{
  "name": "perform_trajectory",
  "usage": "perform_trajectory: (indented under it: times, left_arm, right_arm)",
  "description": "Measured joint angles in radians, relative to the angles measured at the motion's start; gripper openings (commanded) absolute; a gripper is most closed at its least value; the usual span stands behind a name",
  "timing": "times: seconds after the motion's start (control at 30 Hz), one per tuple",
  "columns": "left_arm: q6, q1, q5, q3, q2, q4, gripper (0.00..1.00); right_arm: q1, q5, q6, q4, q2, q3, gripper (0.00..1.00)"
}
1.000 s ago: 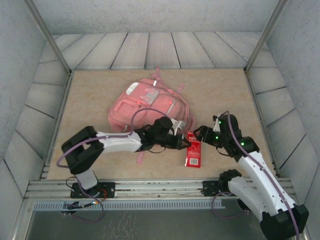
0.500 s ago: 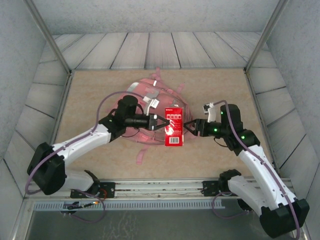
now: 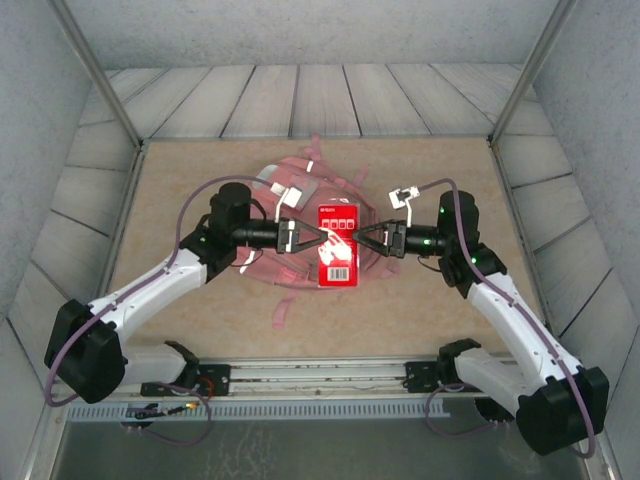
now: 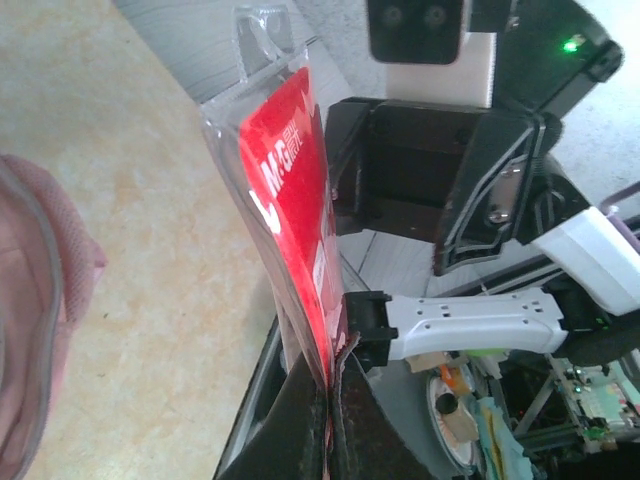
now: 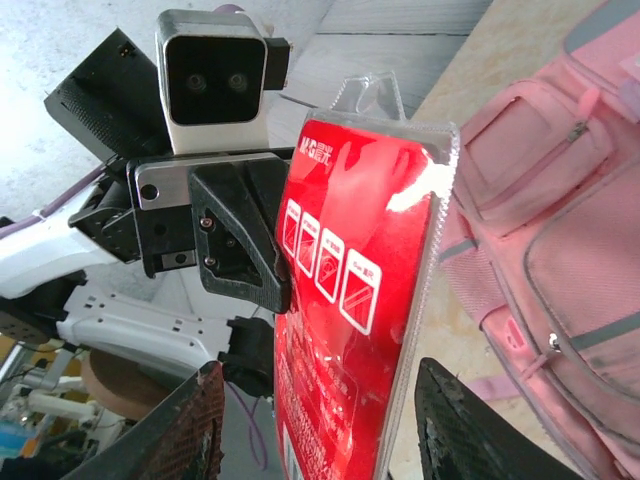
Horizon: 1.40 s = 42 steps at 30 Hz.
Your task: Pack the student bag
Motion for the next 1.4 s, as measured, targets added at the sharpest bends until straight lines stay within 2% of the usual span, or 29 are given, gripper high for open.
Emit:
perform_trajectory:
  times: [0.2, 0.57, 0.63, 0.73, 0.8, 0.87, 0.93, 1.03, 1.13, 1.3, 1.4]
  left_arm:
    - [-0.028, 0.003, 0.025, 0.003, 0.01, 0.056, 0.02]
    - [-0.071, 0.003, 0.067, 0.038, 0.065, 0.134, 0.05]
    - [-0.081, 0.004, 0.071, 0.039, 0.069, 0.147, 0.09]
    - [-0.094, 0.007, 0.063, 0.04, 0.074, 0.16, 0.22]
    - [-0.095, 0.009, 0.062, 0.043, 0.08, 0.165, 0.33]
    - [-0.08, 0.011, 0.047, 0.047, 0.082, 0.153, 0.42]
    - [-0.046, 0.013, 0.022, 0.051, 0.08, 0.111, 0.45]
    - [0.037, 0.013, -0.055, 0.07, 0.074, -0.016, 0.46]
    - [0.134, 0.012, -0.188, 0.106, 0.058, -0.179, 0.46]
    - [0.252, 0.005, -0.43, 0.125, 0.056, -0.391, 0.46]
    - [0.3, -0.032, -0.573, 0.139, 0.088, -0.484, 0.45]
  right_arm:
    - [0.0, -0.082, 0.073, 0.114, 0.019, -0.021, 0.36]
    - [-0.003, -0.112, 0.145, 0.208, 0.021, -0.061, 0.18]
    - [-0.003, -0.118, 0.158, 0.227, 0.026, -0.069, 0.15]
    - [-0.003, -0.129, 0.179, 0.255, 0.027, -0.074, 0.07]
    - [-0.002, -0.127, 0.179, 0.261, 0.026, -0.074, 0.03]
    - [-0.002, -0.121, 0.161, 0.233, 0.025, -0.069, 0.0]
    - [-0.002, -0.103, 0.128, 0.179, 0.021, -0.055, 0.0]
    - [-0.002, -0.043, 0.052, 0.049, 0.019, -0.005, 0.0]
    - [-0.002, 0.065, -0.037, -0.113, 0.019, 0.06, 0.0]
    - [-0.002, 0.346, -0.153, -0.361, 0.019, 0.181, 0.0]
    - [-0.003, 0.545, -0.193, -0.483, 0.019, 0.22, 0.0]
